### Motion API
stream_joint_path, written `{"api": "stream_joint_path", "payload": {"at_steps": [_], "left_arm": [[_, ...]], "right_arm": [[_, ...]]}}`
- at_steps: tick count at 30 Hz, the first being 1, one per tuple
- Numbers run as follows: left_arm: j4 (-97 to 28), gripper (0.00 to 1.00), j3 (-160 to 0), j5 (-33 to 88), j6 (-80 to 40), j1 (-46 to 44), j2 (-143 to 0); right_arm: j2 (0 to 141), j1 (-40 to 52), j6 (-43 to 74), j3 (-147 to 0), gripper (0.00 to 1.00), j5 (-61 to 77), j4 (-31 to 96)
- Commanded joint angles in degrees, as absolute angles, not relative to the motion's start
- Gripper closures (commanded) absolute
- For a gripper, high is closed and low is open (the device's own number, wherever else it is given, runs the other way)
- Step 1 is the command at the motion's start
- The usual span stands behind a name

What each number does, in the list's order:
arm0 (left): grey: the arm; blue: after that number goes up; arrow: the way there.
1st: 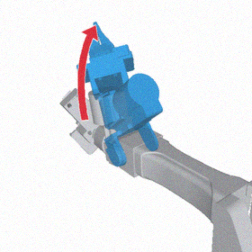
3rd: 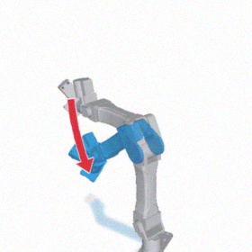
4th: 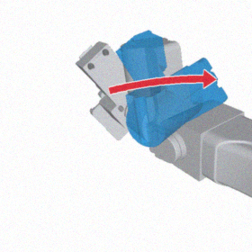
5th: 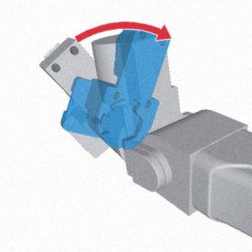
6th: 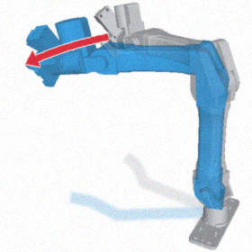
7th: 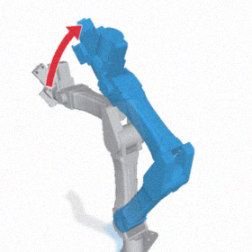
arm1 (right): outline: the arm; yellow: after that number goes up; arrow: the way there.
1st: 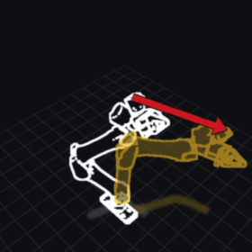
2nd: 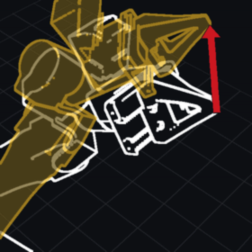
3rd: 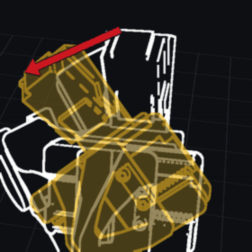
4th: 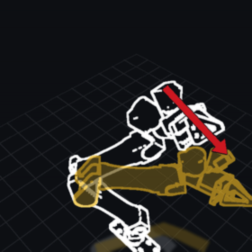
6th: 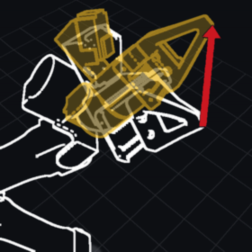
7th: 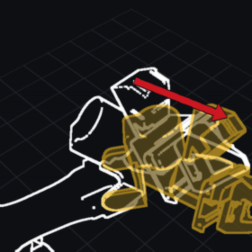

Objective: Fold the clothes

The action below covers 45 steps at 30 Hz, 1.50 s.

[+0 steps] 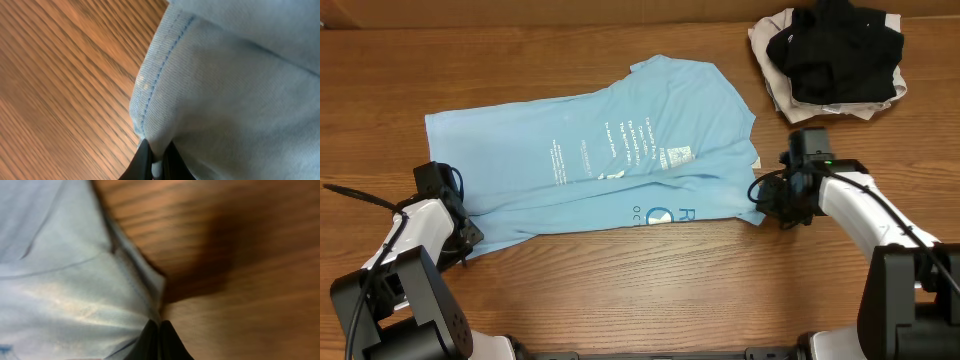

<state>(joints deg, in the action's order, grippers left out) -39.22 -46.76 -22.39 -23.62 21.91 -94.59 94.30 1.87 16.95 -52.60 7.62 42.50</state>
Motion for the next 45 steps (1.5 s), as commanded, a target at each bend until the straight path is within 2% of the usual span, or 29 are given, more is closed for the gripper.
{"api": "stream_joint_path", "payload": {"at_steps": [1,15,16,17,18,20,21,23,26,30,34,37,42,45], "left_arm": [[-37.1,0.96,-46.4,-27.2,-24.4,22.6,-95.1],[-34.3,0.96,-46.4,-27.2,-24.4,22.6,-95.1],[-34.6,0.96,-46.4,-27.2,-24.4,22.6,-95.1],[-35.0,0.96,-46.4,-27.1,-24.4,22.6,-95.1],[-35.4,0.93,-46.4,-27.0,-24.4,22.6,-95.1],[-35.8,0.81,-46.4,-26.9,-24.4,22.6,-95.1],[-36.0,0.68,-46.4,-26.7,-24.4,22.5,-95.1],[-36.0,0.54,-46.4,-26.3,-24.4,22.5,-95.1],[-36.4,0.38,-46.6,-25.9,-24.1,22.5,-95.1],[-40.8,0.27,-49.6,-25.9,-23.7,22.5,-95.1],[-49.8,0.16,-58.4,-24.9,-23.7,22.5,-95.1],[-53.3,0.03,-64.2,-19.5,-22.9,22.5,-95.1],[-56.6,0.00,-74.7,-2.0,-11.9,22.5,-95.1],[-57.9,0.05,-81.8,11.1,-5.5,22.5,-95.1]], "right_arm": [[94.3,-2.3,15.9,-56.5,0.96,6.5,45.6],[94.3,-2.7,12.0,-59.3,0.96,8.8,55.9],[94.3,-2.7,12.0,-59.3,0.91,8.8,56.6],[94.3,-2.8,12.0,-59.3,0.79,8.8,57.3],[94.3,-2.8,12.0,-59.3,0.66,8.8,57.7],[94.3,-2.7,12.0,-59.3,0.47,8.9,57.7],[94.3,-2.7,12.0,-59.4,0.41,8.9,57.3],[94.3,-2.7,12.2,-60.4,0.40,8.9,57.3],[94.3,-2.7,12.2,-64.7,0.39,9.1,59.0],[94.3,-2.5,11.5,-73.1,0.39,9.1,62.6],[94.3,-0.9,10.2,-83.9,0.25,9.3,66.0],[94.3,0.8,9.5,-88.5,0.22,9.3,67.1],[94.3,3.7,8.5,-92.7,0.20,9.0,66.5],[94.3,4.5,8.5,-94.7,0.20,9.1,65.5]]}}
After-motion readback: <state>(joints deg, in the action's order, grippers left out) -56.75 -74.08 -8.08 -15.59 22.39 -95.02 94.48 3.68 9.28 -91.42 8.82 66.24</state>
